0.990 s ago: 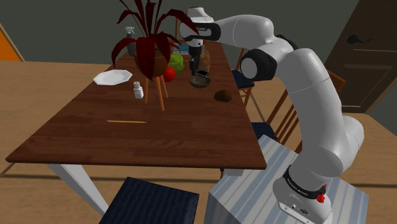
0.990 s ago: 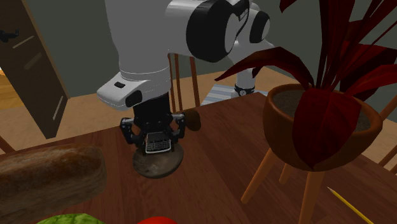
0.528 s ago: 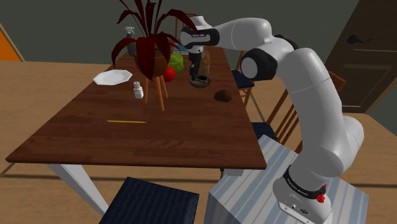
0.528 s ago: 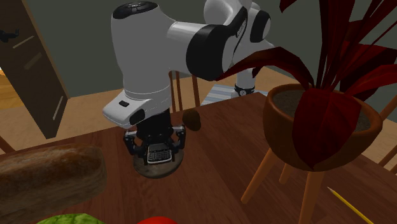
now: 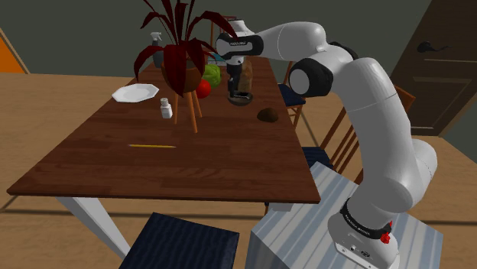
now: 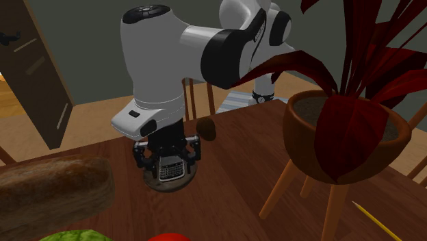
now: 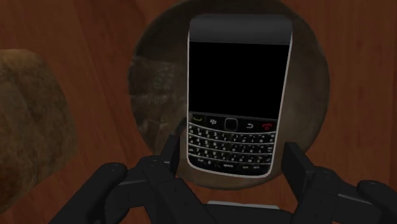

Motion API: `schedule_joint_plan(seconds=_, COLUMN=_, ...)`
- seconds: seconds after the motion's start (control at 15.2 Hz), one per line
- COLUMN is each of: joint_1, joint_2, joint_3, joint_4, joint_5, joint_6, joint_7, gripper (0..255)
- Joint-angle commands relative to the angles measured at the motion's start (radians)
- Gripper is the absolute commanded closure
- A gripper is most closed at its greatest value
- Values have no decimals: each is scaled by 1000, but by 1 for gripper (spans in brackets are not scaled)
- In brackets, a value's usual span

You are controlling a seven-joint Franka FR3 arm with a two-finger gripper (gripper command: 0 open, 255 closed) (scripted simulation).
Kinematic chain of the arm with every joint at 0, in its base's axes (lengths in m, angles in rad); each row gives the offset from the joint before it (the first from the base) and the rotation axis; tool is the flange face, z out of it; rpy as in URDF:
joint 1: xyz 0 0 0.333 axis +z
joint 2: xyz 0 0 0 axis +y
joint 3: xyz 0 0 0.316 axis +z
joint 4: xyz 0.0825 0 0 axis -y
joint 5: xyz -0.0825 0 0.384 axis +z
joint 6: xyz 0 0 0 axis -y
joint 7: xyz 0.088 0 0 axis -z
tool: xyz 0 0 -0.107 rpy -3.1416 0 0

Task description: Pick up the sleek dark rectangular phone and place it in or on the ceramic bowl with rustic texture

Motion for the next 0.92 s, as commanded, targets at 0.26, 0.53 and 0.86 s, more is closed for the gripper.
schedule_joint_plan(seconds=0.26, joint_1=0, joint_2=0, joint_3=0, joint_4=-1, joint_5=0, joint_6=0, joint_7=0, gripper=0)
schedule_joint_plan(seconds=0.53, joint_1=-10, joint_2=15, joint_3=0, joint_4=155, joint_5=-1, joint_6=-139, joint_7=5, gripper=0)
schedule_joint_plan(seconds=0.86, joint_1=-10, joint_2=16, joint_3=0, joint_4=155, joint_5=-1, joint_6=-139, joint_7=5, gripper=0)
